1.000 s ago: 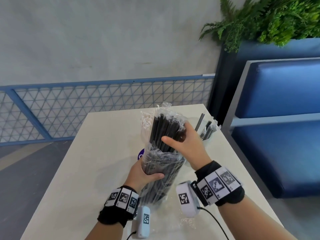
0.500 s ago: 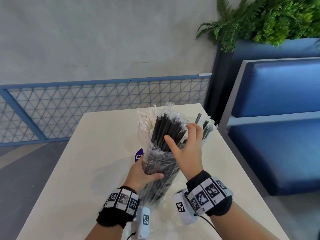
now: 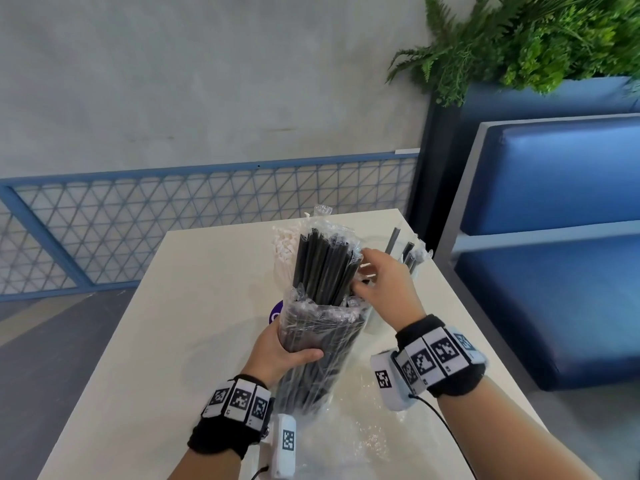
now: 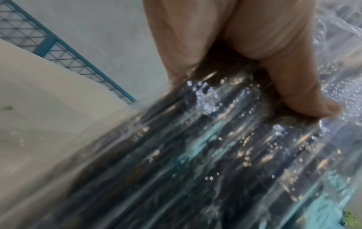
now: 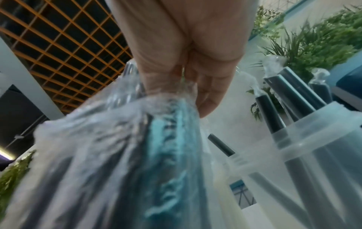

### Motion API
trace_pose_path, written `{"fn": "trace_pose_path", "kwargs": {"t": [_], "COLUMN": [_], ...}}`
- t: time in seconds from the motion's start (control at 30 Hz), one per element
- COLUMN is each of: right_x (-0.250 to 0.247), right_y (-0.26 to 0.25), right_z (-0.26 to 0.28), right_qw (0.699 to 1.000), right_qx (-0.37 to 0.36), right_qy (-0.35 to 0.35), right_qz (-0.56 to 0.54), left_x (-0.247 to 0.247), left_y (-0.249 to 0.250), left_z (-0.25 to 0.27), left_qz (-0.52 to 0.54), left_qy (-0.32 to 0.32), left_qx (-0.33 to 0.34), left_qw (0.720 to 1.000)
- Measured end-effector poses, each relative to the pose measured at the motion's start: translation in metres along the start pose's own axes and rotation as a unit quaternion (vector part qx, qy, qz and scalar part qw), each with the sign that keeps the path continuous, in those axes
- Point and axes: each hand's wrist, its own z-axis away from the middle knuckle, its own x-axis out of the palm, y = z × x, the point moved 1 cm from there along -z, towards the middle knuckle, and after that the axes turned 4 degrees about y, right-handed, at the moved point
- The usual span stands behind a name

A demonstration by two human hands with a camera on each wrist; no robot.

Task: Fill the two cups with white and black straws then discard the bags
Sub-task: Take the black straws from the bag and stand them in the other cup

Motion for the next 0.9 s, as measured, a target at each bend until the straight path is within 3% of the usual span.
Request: {"fn": "trace_pose_path", "kwargs": {"t": [0.13,0.23,0.27,0.37,0.43,0.53,0.63,0.67,0.8,0.9], "right_x": [0.001,0.008,0.011,0.02,0.017,0.006,-0.011,-0.013,0.002,0.01], "right_y": [0.002,0.013,0.016,0.018,0.014,0.007,-0.003,-0.007,-0.019,-0.02], "right_z": [-0.011,-0.017,-0.018,-0.015,-0.016,-0.019,-0.01,-0.005,0.016,0.017], "right_qw": [0.999,0.988,0.972,0.879,0.86,0.91,0.939,0.947,0.988,0.992], "right_qx": [0.012,0.104,0.161,0.327,0.329,0.227,0.164,0.137,0.081,0.089], "right_qy": [0.027,0.041,0.039,0.007,-0.013,-0.026,0.138,0.156,-0.004,-0.025], "right_qz": [-0.024,-0.107,-0.165,-0.347,-0.391,-0.346,-0.268,-0.247,-0.129,-0.082], "left_x": [-0.001,-0.002,-0.001,0.001,0.001,-0.002,-0.005,-0.005,-0.003,0.002], "left_y": [-0.001,0.0,0.002,0.004,0.006,0.004,0.001,0.001,0.0,0.004], "left_z": [0.002,0.002,0.002,0.003,0.004,0.002,0.001,0.001,-0.001,0.001], "left_qz": [0.001,-0.002,-0.007,-0.019,-0.021,-0.013,0.006,0.01,-0.002,-0.024], "left_qy": [-0.001,-0.002,-0.006,-0.015,-0.017,-0.002,0.018,0.021,0.006,-0.013], "left_qx": [0.003,0.004,0.006,0.011,0.013,0.007,0.005,0.004,0.005,0.012], "left_qw": [1.0,1.0,1.0,1.0,1.0,1.0,1.0,1.0,1.0,1.0]}}
